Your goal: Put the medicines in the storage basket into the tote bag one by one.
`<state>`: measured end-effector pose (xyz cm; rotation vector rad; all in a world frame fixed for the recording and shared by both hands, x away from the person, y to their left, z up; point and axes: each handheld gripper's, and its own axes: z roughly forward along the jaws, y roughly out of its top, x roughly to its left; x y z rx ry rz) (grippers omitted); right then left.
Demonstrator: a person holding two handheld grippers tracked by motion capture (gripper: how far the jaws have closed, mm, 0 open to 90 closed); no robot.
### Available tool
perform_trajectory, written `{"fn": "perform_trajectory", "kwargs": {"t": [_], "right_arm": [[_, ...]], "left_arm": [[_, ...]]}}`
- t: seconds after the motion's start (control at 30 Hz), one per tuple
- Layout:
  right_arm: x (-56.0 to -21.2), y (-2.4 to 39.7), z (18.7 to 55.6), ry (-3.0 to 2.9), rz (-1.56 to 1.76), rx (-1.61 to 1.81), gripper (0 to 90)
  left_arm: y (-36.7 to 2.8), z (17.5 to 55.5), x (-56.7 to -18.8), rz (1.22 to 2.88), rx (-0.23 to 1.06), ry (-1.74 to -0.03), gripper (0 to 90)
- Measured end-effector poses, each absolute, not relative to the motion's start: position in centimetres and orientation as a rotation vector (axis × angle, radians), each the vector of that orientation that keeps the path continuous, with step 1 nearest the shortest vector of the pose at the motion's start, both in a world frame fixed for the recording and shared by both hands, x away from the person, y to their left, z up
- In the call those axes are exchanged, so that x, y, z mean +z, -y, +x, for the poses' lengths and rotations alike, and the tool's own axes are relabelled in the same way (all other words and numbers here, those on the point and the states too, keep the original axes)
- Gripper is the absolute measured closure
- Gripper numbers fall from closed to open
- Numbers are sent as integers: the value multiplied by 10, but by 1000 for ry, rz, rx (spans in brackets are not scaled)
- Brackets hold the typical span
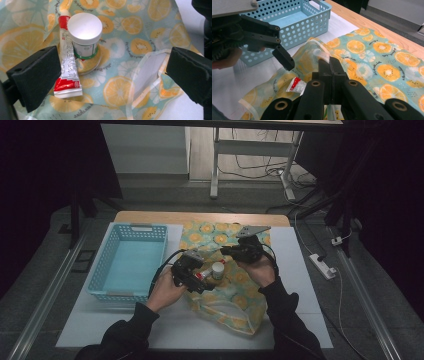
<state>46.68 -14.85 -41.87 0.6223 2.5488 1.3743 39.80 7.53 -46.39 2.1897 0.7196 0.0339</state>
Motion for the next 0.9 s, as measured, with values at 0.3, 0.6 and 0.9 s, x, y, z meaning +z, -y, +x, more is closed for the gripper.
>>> {"fn": "perform_trajectory", "kwargs": {"t": [0.3, 0.6, 0.9], "right_arm": [[-417, 148, 465, -2547, 614, 1377, 900], [-417, 148, 465, -2546, 606, 1377, 900], [-417, 149, 465, -2550, 610, 1376, 900]], "left_arm": [[-73, 383, -466, 2195, 39, -690, 4], [-72, 370, -472, 2188, 91, -683, 0], [-66, 364, -485, 2249, 43, -689, 0]]}}
